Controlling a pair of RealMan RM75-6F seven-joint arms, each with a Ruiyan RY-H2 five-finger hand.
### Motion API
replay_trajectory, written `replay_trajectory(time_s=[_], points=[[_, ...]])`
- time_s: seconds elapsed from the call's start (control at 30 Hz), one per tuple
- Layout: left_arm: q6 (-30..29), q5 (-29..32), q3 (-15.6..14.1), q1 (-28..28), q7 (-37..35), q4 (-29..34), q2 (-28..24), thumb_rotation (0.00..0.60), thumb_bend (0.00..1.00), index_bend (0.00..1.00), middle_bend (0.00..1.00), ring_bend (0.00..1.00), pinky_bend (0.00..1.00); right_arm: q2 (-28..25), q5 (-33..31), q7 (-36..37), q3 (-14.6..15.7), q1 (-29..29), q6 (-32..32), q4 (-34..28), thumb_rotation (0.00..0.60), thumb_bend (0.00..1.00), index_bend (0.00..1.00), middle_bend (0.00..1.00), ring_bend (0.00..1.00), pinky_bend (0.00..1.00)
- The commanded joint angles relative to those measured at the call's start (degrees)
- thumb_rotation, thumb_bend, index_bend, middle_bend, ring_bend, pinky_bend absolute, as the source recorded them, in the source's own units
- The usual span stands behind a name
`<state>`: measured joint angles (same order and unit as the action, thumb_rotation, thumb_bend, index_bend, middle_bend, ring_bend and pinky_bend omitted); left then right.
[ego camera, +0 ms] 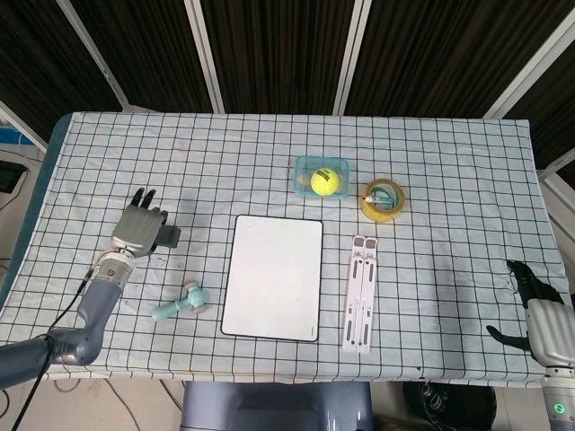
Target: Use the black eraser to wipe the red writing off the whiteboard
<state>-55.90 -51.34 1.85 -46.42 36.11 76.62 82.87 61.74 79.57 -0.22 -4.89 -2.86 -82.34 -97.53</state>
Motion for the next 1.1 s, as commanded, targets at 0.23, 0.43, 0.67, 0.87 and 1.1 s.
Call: replay_trajectory(time_s=[0.23, 0.43, 0.67, 0.87, 1.1], points=[[1.0, 1.0, 0.9, -0.8, 2.3, -3.7, 4.8, 0.600, 0.32, 0.39, 0.42, 0.00, 0.04, 0.0, -0.1, 0.1, -0.1, 0.0, 0.0, 0.0, 0.600, 0.07, 0.06, 0.11, 0.20, 0.21], [1.4, 2.0, 0.9, -0.9, 4.3, -3.8, 5.9, 0.600, 0.15, 0.10, 0.22, 0.00, 0.04, -0.1, -0.1, 0.3, -0.1, 0.0, 0.1, 0.0, 0.600, 0.07, 0.06, 0.11, 0.20, 0.21], [0.1, 4.0, 0.7, -1.0, 8.8, 2.1, 2.7, 0.600, 0.11, 0.00, 0.12, 0.00, 0.04, -0.1, 0.0, 0.5, 0.0, 0.1, 0.0, 0.1, 0.600, 0.07, 0.06, 0.11, 0.20, 0.21], [-6.6, 0.9, 1.6, 0.4, 9.5, 13.8, -3.9, 0.600, 0.11, 0.00, 0.11, 0.00, 0.04, -0.1, 0.1, 0.5, 0.0, 0.1, -0.1, 0.1, 0.600, 0.07, 0.06, 0.11, 0.20, 0.21], [-15.3, -4.8, -0.6, 5.1, 10.3, 30.6, -16.0, 0.600, 0.11, 0.00, 0.11, 0.00, 0.04, -0.1, 0.0, 0.4, -0.1, 0.0, -0.1, 0.1, 0.600, 0.07, 0.06, 0.11, 0.20, 0.21]])
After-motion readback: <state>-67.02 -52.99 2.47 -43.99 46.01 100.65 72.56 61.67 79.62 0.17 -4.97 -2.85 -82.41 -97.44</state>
